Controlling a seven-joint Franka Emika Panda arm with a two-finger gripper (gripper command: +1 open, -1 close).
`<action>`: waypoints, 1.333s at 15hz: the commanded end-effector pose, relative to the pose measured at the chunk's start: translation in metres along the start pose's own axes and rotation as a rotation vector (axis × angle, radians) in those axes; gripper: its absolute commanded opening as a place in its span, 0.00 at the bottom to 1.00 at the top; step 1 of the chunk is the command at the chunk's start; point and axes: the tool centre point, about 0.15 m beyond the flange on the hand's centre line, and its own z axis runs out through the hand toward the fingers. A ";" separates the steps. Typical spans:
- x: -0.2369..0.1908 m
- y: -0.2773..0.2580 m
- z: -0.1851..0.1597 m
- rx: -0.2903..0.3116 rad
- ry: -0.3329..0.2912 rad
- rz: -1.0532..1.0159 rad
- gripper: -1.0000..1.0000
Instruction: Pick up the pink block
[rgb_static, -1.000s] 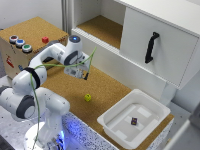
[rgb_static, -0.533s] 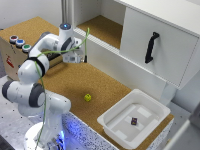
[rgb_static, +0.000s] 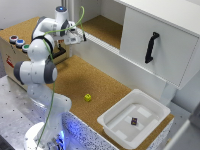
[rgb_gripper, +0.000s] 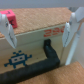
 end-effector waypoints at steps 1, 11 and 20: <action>0.064 -0.013 -0.002 0.082 -0.140 -0.233 1.00; 0.098 -0.060 0.010 0.160 -0.113 -0.654 1.00; 0.113 -0.079 0.037 0.166 -0.158 -0.665 1.00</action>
